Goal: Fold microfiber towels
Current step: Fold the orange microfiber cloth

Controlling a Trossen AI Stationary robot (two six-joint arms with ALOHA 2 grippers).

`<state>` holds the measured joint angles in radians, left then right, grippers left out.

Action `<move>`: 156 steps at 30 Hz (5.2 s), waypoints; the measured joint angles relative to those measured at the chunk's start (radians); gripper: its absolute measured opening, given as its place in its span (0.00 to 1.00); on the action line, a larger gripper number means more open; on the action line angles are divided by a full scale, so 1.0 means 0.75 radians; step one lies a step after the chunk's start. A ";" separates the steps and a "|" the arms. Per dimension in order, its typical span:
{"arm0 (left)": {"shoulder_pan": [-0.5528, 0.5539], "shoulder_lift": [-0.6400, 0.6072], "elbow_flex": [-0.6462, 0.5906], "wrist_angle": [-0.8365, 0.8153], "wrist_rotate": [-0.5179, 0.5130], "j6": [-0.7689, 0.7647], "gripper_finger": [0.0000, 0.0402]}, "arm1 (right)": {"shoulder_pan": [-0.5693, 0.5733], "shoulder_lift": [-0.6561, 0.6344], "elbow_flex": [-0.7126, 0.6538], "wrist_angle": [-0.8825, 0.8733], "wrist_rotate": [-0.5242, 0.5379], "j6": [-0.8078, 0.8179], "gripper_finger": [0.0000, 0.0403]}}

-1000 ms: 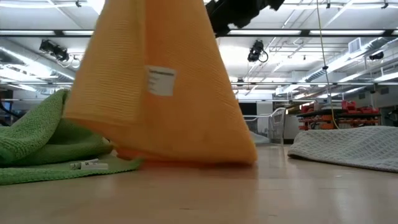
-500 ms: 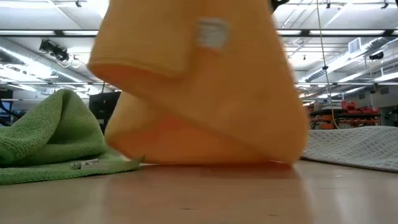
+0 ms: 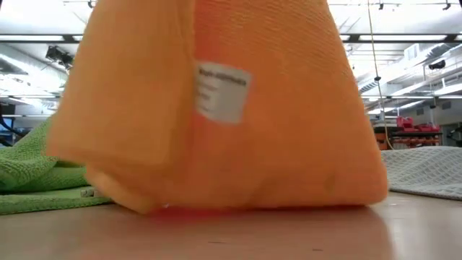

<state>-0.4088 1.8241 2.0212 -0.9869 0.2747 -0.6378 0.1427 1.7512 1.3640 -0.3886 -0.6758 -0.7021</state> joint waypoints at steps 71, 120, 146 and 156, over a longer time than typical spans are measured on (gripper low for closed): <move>0.060 0.077 0.222 -0.665 -0.495 0.008 0.00 | 0.005 0.008 0.001 -0.220 0.076 0.208 0.01; 0.515 0.009 0.220 -0.330 -0.605 0.670 0.00 | 0.067 -0.210 -0.101 -0.180 1.117 1.481 0.18; 0.537 0.008 0.221 -0.305 -0.496 0.705 0.00 | -0.191 -0.375 -0.263 -0.211 1.273 1.444 0.18; 0.549 0.008 0.221 -0.294 -0.462 0.719 0.00 | 0.051 -0.448 -0.262 -0.245 1.249 1.616 0.18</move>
<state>0.0028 1.8305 2.1872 -1.2073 -0.0715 -0.0983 0.1811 1.4153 1.1675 -0.5720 0.2607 0.5096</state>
